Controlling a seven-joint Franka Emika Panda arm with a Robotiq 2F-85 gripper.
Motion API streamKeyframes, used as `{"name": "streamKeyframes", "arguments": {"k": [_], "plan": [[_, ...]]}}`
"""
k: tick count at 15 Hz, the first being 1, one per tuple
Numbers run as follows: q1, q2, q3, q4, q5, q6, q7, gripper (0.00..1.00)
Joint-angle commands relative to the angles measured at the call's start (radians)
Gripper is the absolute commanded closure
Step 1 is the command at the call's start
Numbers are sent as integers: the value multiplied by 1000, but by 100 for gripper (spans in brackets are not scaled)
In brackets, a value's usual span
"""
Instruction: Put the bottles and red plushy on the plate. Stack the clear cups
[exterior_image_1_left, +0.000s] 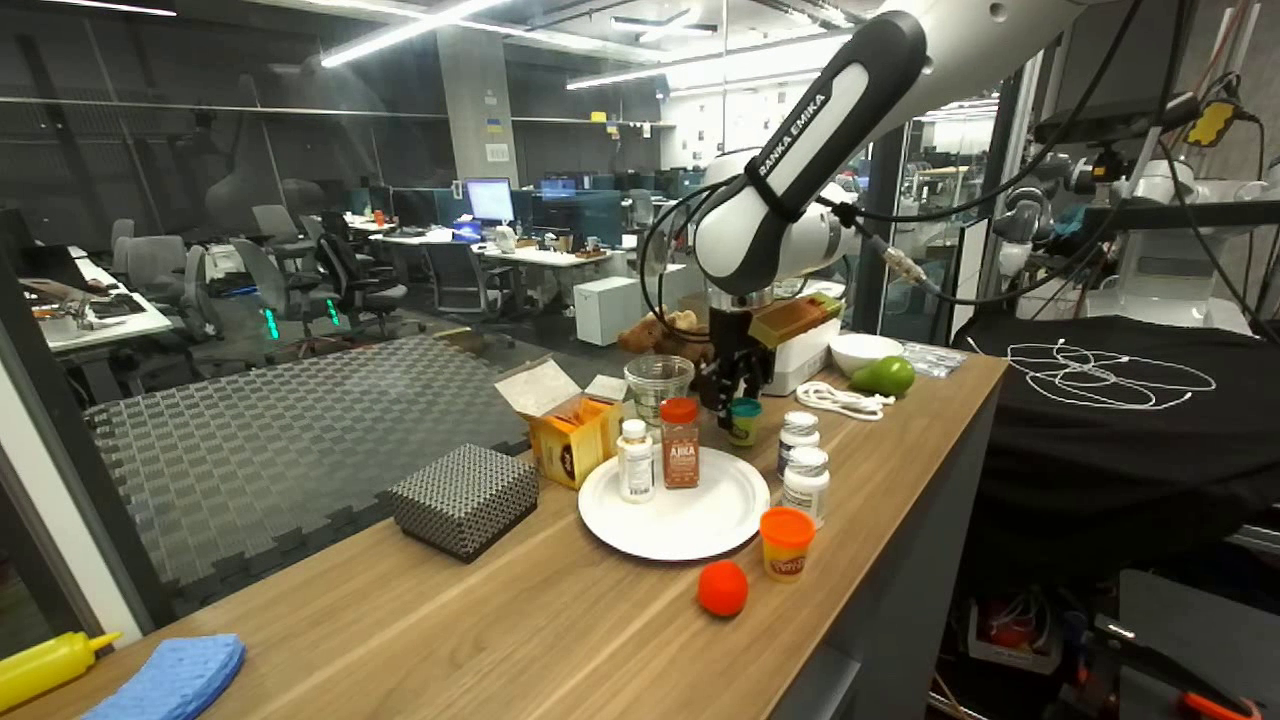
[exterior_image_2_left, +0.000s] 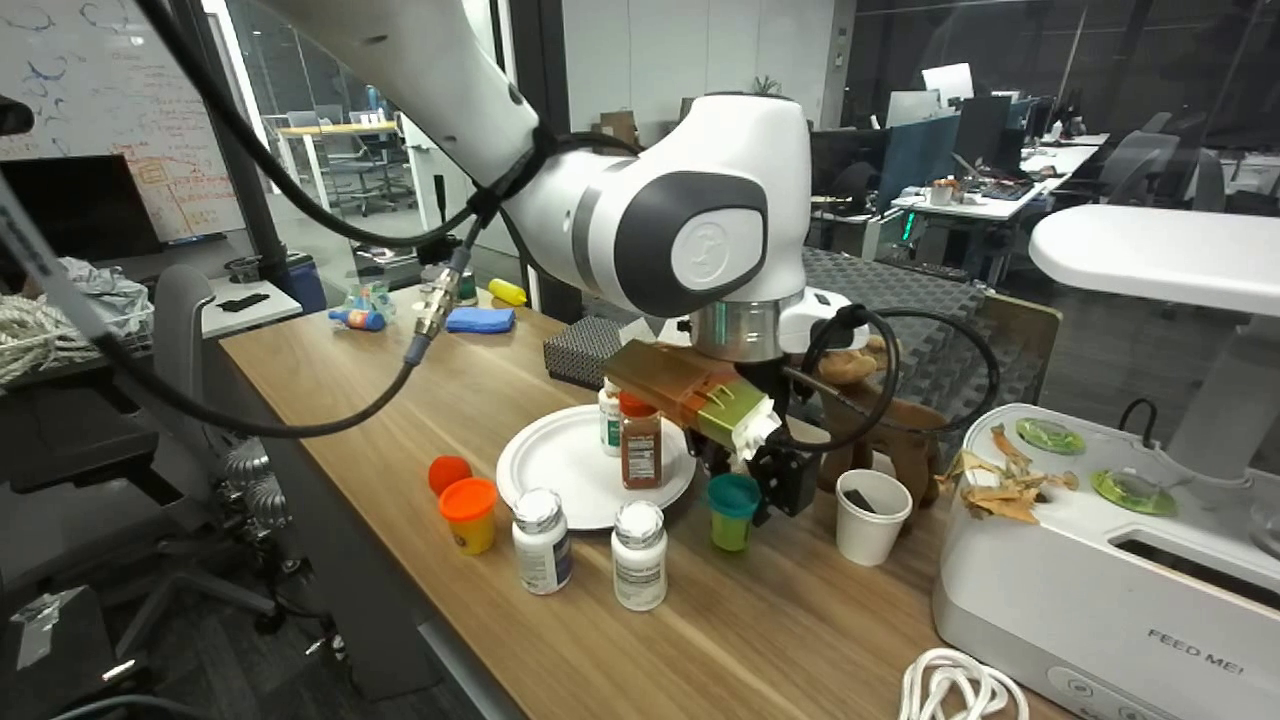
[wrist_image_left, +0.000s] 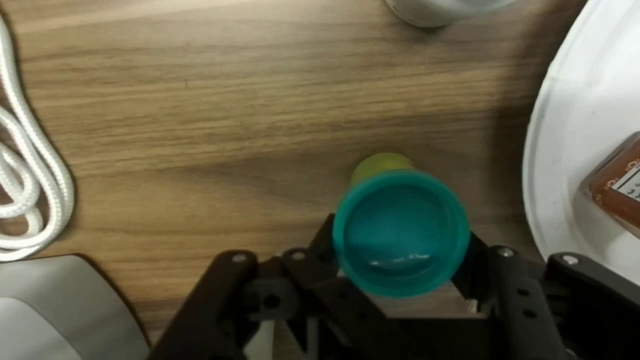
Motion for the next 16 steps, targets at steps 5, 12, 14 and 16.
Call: {"name": "streamKeyframes", "arguments": {"k": [5,12,14,16], "plan": [[20,-159,-21,-153,-48,79,28,77],[72,-359,-12,-225,-185,-64,57,77],[89,-401,8,-230,-207,-124,51,77],[106,-428,34,-235,-212,-180,44,77]]}}
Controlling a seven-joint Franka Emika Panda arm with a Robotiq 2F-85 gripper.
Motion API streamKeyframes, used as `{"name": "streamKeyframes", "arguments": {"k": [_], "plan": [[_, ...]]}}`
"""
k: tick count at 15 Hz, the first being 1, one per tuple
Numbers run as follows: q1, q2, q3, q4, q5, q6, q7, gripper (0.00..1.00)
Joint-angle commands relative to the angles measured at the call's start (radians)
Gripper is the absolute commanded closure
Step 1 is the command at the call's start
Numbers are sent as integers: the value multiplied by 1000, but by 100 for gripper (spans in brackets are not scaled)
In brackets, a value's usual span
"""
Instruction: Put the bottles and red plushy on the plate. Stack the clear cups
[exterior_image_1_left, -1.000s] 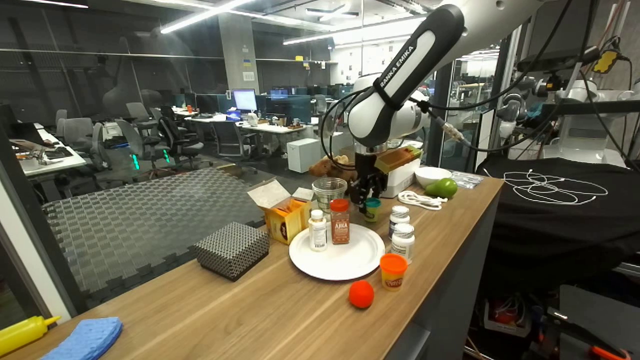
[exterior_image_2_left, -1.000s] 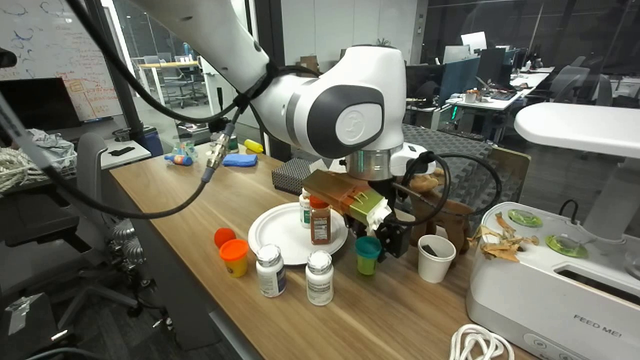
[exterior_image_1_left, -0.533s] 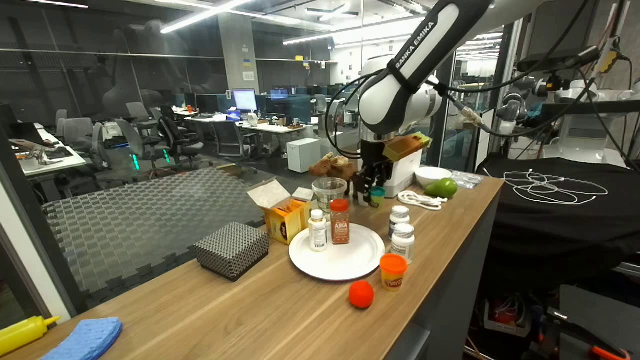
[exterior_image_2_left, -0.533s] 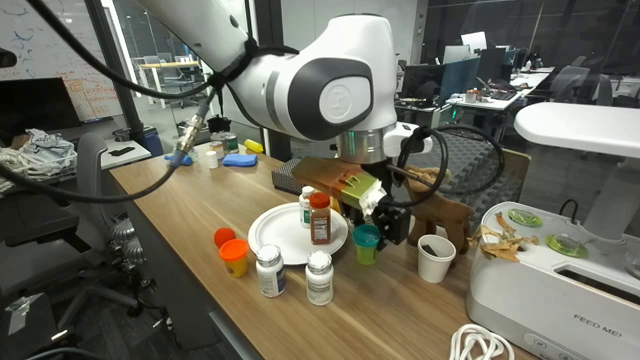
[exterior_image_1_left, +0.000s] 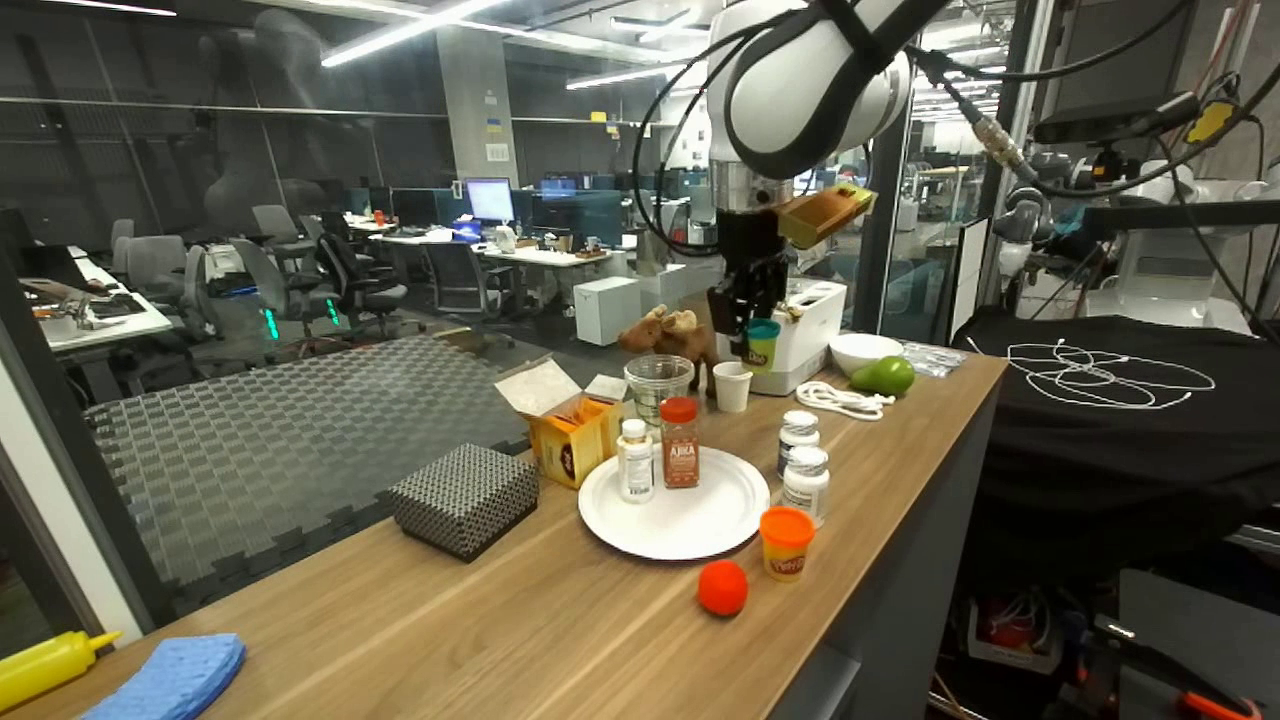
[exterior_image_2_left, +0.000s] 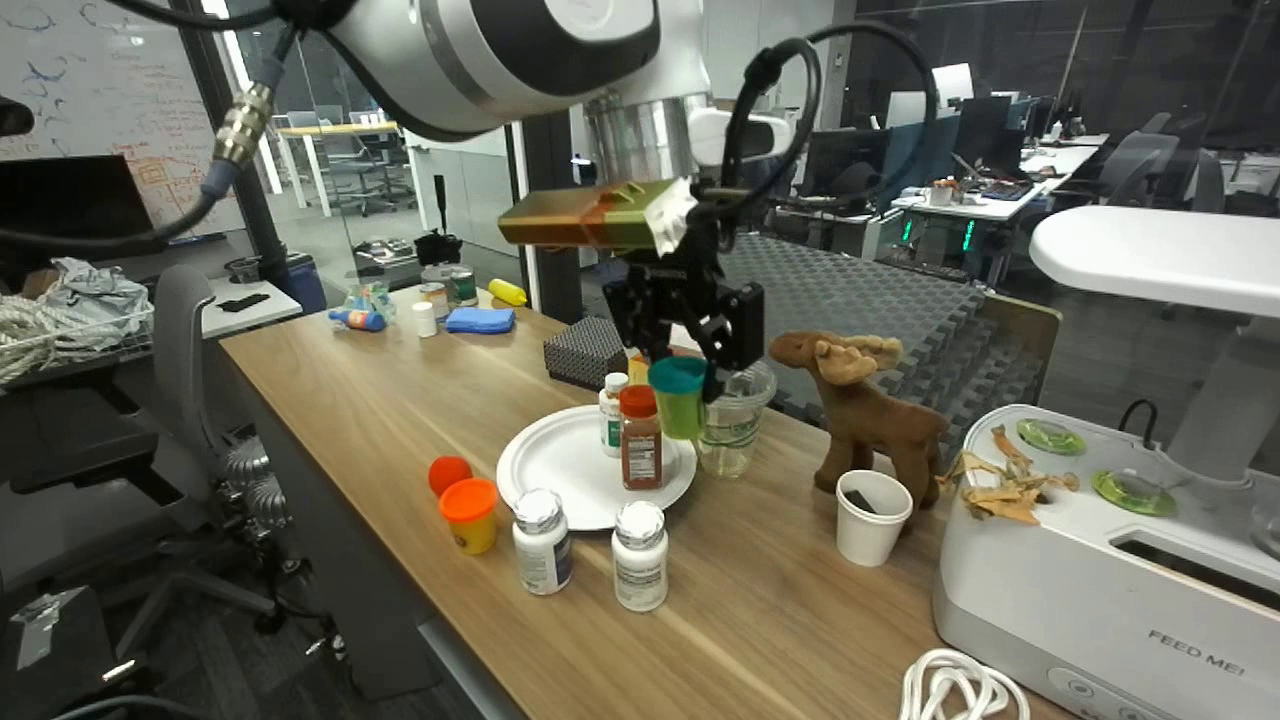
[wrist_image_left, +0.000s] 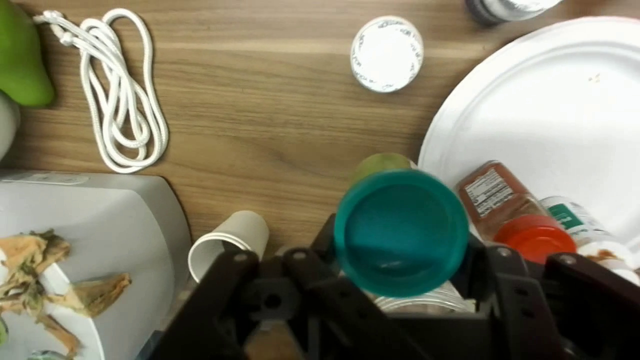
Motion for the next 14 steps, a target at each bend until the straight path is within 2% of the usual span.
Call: {"name": "streamKeyframes", "arguments": {"k": [1,8,14], "plan": [[36,-80,42,-46,-26,-77,9,77],[74,-54,140,-55,60,-123,-58,77],[84,29,184,-20,146,-43,-122,77]]}}
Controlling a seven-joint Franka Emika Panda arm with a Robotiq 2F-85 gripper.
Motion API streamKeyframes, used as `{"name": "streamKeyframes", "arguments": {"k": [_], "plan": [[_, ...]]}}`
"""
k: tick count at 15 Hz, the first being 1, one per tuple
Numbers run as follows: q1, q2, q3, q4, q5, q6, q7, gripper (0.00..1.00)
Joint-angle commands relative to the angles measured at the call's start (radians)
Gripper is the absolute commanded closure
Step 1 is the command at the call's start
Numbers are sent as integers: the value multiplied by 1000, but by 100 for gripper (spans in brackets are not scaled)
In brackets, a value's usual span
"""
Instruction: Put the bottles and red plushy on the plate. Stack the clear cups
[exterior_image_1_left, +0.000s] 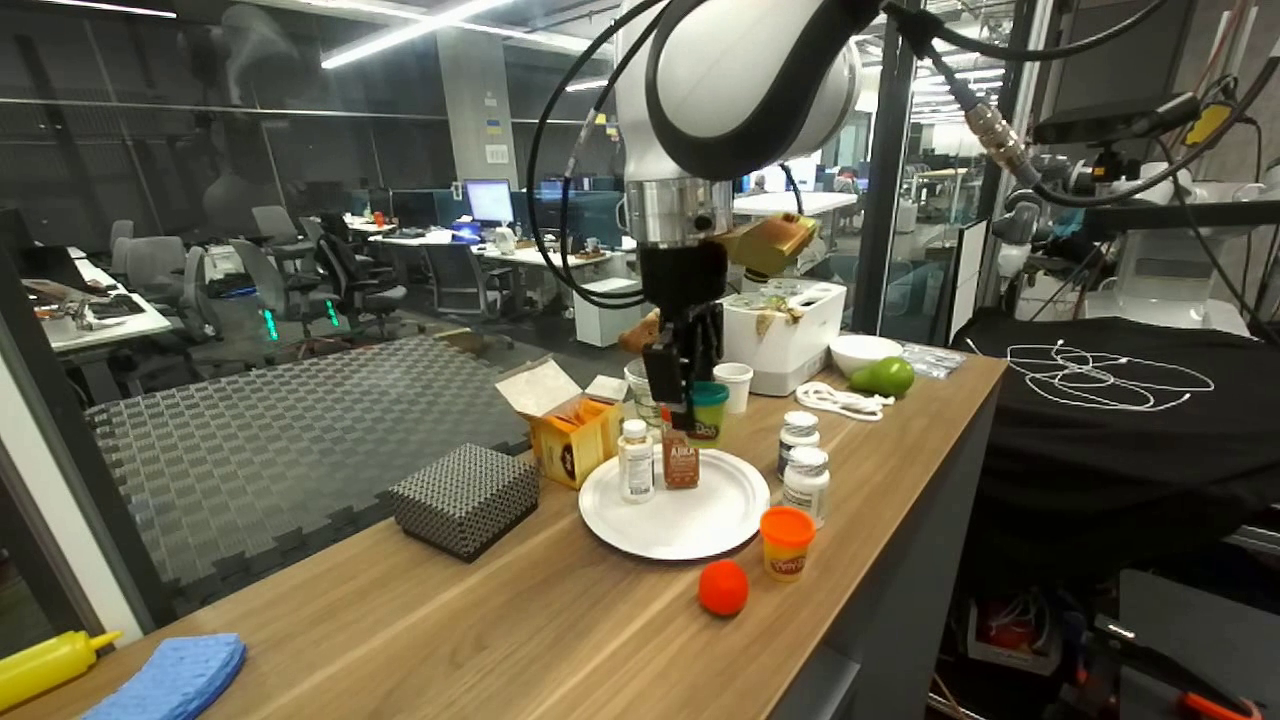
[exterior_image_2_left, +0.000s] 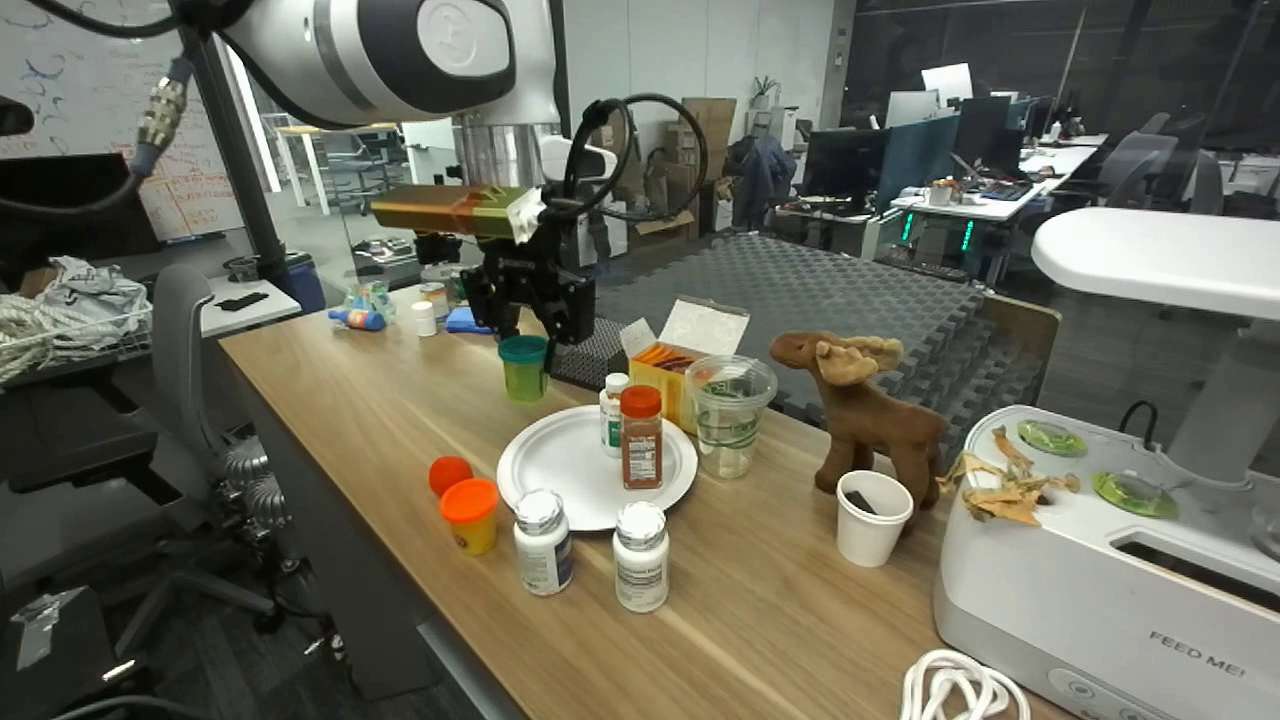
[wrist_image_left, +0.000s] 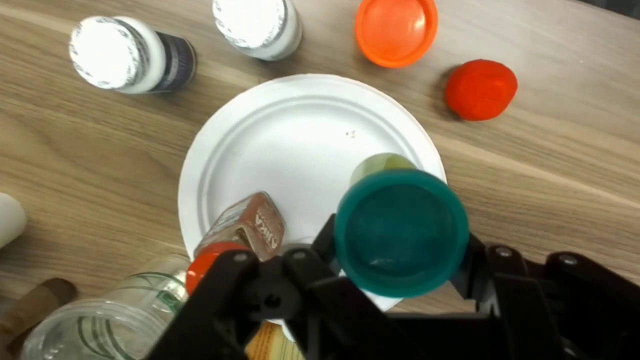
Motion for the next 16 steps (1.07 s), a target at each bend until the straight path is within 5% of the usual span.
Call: {"name": "streamKeyframes", "arguments": {"k": [1,16], "plan": [[3,62,16,40,50,37,-50,77],[13,331,18,181,64,219,-32,77]]}}
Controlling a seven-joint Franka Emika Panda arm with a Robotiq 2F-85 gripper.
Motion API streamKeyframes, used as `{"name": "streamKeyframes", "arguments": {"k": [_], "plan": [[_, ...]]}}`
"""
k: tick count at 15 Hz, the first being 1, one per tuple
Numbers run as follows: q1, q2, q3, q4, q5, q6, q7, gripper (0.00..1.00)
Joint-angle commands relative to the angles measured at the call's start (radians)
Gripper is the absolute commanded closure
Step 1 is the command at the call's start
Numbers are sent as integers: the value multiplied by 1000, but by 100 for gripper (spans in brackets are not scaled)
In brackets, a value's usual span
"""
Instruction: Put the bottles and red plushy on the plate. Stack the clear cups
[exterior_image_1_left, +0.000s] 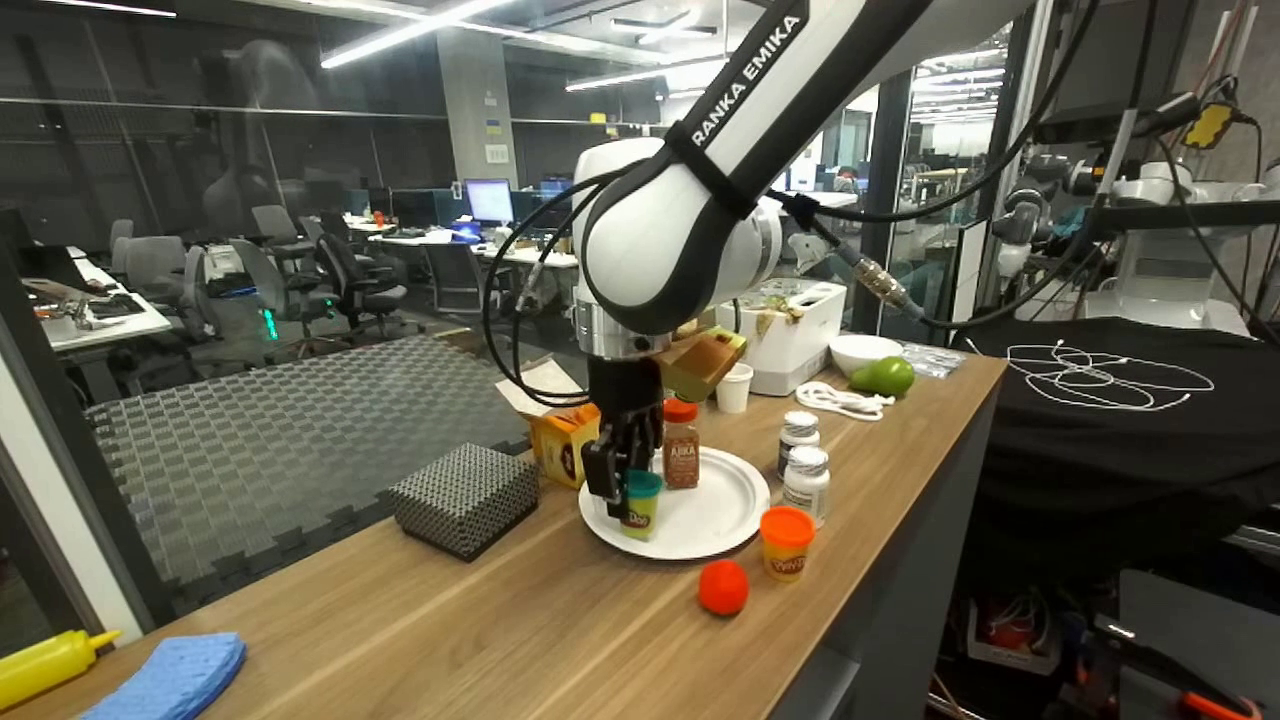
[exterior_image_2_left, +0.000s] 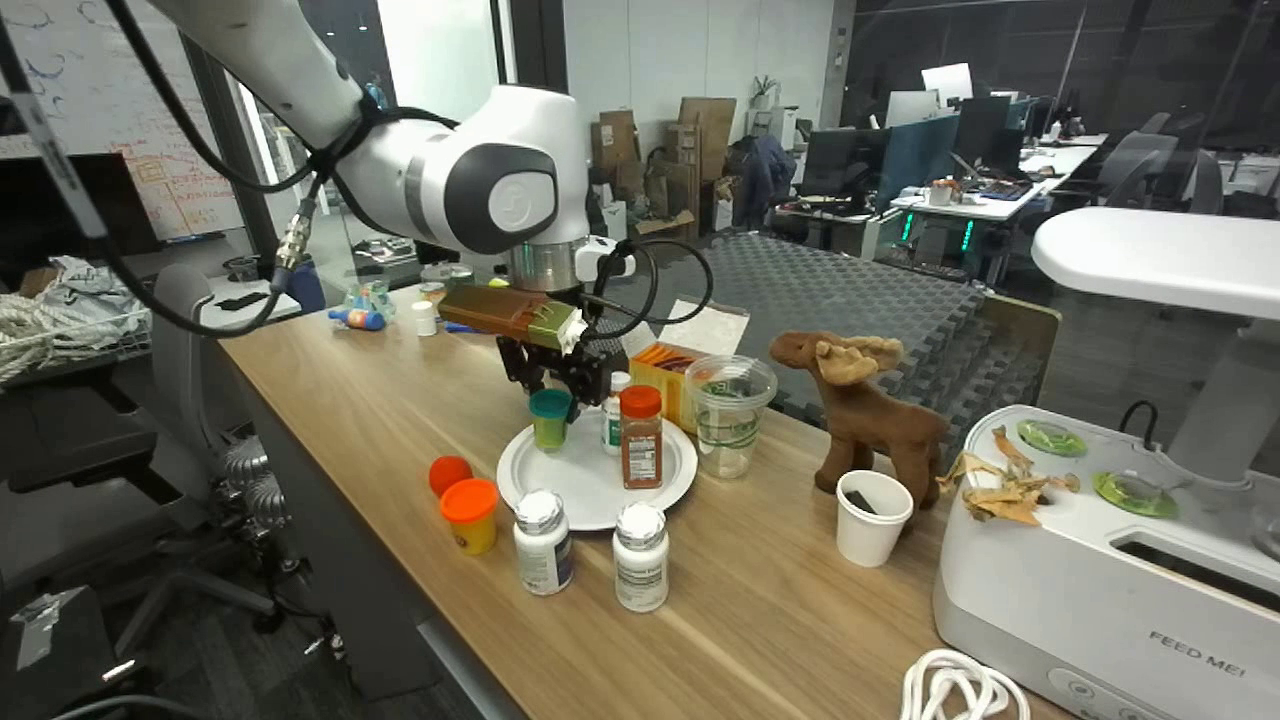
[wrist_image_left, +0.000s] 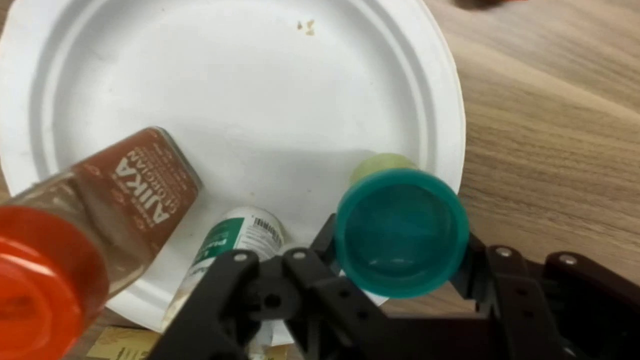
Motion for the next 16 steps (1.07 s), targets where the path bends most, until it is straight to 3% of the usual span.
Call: {"name": "streamKeyframes", "arguments": {"k": [1,4,5,9,10,16], "plan": [[9,38,-9,46,-5,23,20,77],[9,37,-16,46,-13,28,23,76],[8,34,-18,41,-15,32,22,40],[4,20,-22,19,-19,55,13,4],[2,16,-22,14,-20,55,10,0],[-16,-73,-16,-68,-12,60,-14,0]]}}
